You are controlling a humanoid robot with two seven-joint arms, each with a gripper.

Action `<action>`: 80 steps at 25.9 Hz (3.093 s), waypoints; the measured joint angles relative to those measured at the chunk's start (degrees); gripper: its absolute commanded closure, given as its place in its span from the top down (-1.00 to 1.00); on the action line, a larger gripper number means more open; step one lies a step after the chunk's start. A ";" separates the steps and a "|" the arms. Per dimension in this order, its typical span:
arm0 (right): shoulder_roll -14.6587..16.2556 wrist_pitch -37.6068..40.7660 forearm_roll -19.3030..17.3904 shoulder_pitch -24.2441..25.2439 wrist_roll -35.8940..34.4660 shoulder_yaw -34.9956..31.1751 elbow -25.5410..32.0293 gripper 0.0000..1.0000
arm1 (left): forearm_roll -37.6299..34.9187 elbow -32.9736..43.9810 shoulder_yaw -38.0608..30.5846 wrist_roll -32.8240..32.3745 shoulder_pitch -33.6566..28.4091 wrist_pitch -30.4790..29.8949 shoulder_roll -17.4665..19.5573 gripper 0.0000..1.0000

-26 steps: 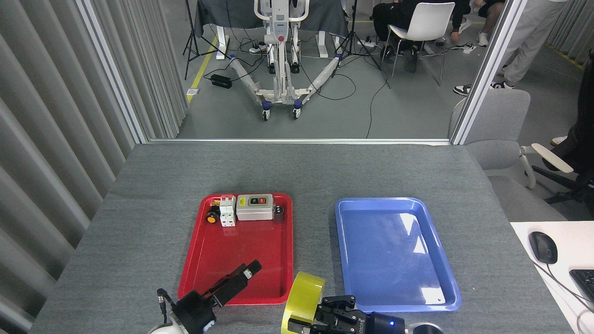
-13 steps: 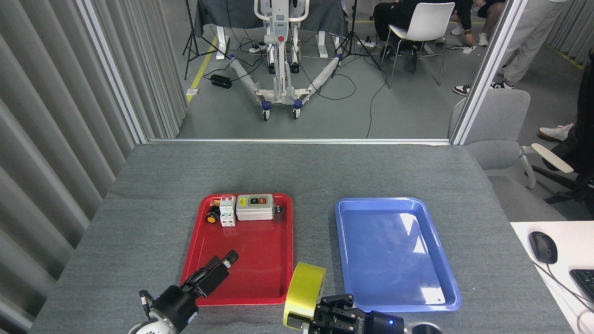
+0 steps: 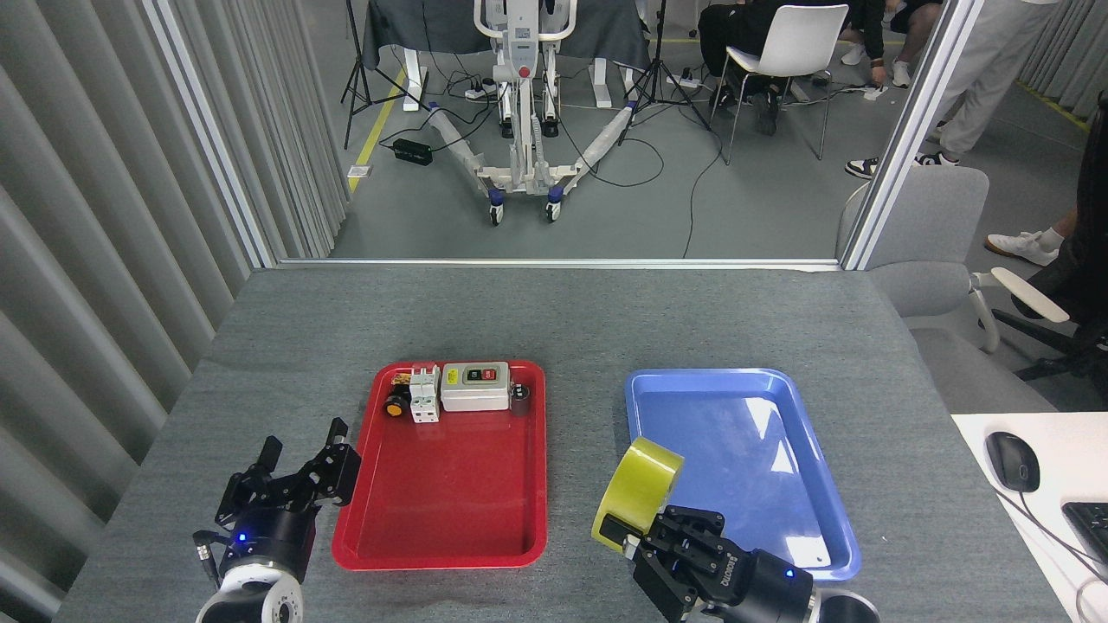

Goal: Place and move tape with both arms
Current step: 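Carry the tape with the right gripper into the blue tray and lower it, then open the right gripper to release the tape in the blue tray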

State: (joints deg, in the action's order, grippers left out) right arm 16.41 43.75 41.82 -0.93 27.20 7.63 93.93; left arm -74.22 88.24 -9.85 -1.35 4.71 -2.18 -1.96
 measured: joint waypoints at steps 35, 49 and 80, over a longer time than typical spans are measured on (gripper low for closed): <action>2.82 -58.34 3.67 -42.82 24.72 17.63 -49.62 -0.93 | -13.32 4.35 21.31 13.10 -12.82 12.72 1.02 0.99; -0.50 -58.00 3.47 -42.88 19.69 17.29 -52.26 -0.66 | -12.39 4.05 20.19 13.10 -12.76 11.93 1.34 0.99; -1.09 -53.02 4.09 -37.52 8.23 17.15 -51.16 0.66 | -6.20 1.26 17.18 14.72 -10.68 9.40 4.76 0.99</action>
State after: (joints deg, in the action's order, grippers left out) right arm 15.32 -9.27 45.91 -38.45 35.43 24.78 42.77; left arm -80.42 89.50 7.33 13.36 -5.97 7.21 2.81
